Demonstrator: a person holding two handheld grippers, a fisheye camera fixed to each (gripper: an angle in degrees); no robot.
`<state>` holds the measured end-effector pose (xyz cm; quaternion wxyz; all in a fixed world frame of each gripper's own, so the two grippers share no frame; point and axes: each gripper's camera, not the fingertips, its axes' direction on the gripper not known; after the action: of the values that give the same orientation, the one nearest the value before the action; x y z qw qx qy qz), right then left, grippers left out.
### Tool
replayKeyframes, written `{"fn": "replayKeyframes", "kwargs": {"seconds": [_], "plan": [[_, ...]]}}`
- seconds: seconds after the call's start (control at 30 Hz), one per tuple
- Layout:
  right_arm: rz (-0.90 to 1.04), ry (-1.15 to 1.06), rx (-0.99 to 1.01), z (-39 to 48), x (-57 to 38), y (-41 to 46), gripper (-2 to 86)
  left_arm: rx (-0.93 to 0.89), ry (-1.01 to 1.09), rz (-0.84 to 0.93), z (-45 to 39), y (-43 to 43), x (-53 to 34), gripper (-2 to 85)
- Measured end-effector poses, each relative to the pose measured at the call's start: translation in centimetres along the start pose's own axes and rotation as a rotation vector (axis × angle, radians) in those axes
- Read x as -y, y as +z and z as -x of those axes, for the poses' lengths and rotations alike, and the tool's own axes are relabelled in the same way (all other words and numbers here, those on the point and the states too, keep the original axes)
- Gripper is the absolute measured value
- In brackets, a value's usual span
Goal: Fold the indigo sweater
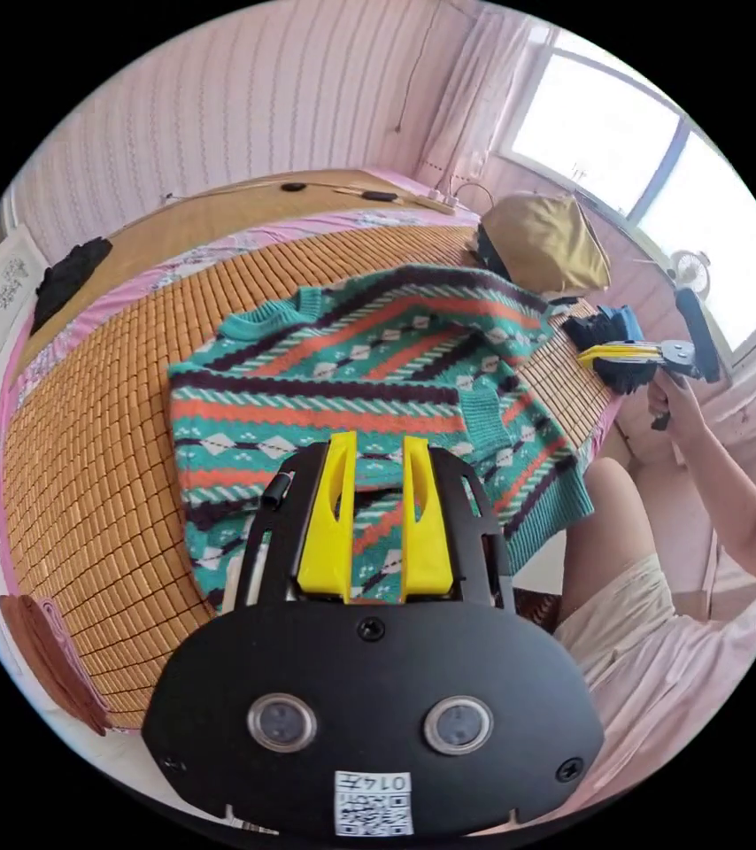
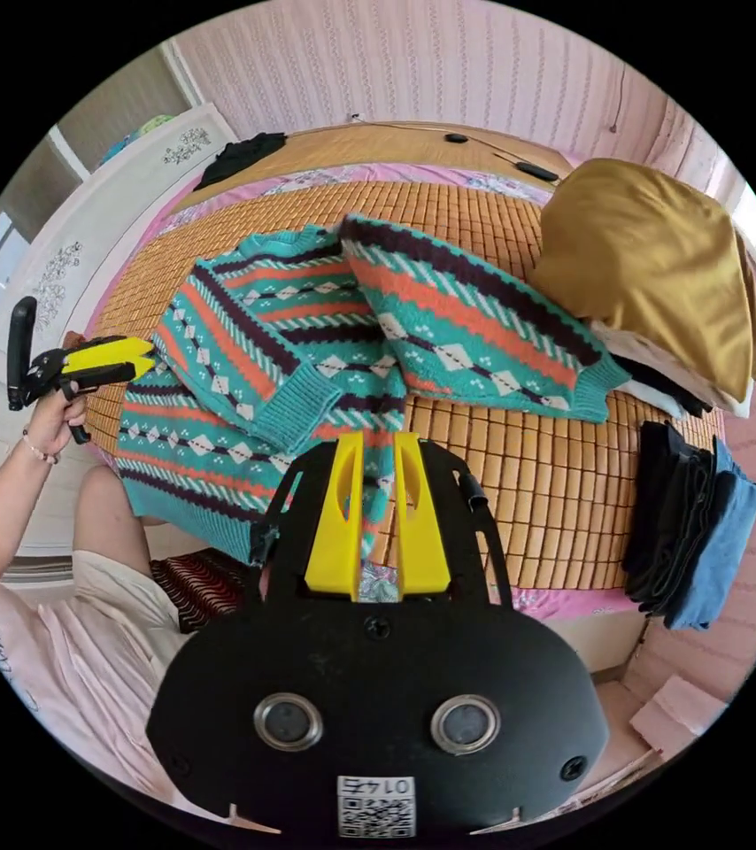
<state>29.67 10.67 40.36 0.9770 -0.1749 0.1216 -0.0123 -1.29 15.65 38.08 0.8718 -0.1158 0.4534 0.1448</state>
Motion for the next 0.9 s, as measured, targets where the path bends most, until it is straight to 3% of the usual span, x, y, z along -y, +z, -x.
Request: {"fn": "replayKeyframes", "kwargs": {"seconds": [0.1, 0.17, 0.23, 0.33, 0.47, 0.57, 0.7, 0.77, 0.9], "plan": [[0.096, -0.006, 0.028, 2.2, -0.7, 3.6, 5.9, -0.092, 0.009, 0.129, -2.2, 7.9, 0.9, 11.5], [0.155, 0.008, -0.015, 2.8, -1.2, 5.2, 5.0, -0.022, 0.040, 0.225, -3.1, 11.8, 1.3, 11.6], [0.180, 0.000, -0.067, 3.2, -1.7, 6.3, 3.4, 0.048, 0.078, 0.175, -3.1, 11.9, 0.9, 10.5], [0.134, -0.041, -0.109, 3.7, -1.7, 6.3, 2.3, 0.003, 0.079, 0.155, -0.1, 10.0, -0.1, 5.3], [0.160, -0.052, -0.072, 3.1, -0.6, 6.4, 1.8, -0.133, -0.128, -0.081, 11.3, -0.3, -5.5, 5.0], [0.161, -0.058, -0.053, 2.6, -0.2, 6.3, 1.4, 0.064, -0.311, -0.271, 21.5, -11.8, -12.8, 5.1], [0.117, -0.117, -0.029, 3.3, 0.6, 5.5, 0.4, 0.425, -0.876, -0.555, 33.7, -26.1, -29.5, 4.7], [0.072, -0.151, -0.010, 3.9, 1.3, 4.9, 0.1, 0.407, -0.929, -0.607, 35.7, -28.9, -34.7, 5.1], [0.064, -0.216, -0.008, 5.4, 4.2, 5.9, -0.2, 0.350, -0.811, -0.427, 35.5, -25.9, -37.0, 5.9]]}}
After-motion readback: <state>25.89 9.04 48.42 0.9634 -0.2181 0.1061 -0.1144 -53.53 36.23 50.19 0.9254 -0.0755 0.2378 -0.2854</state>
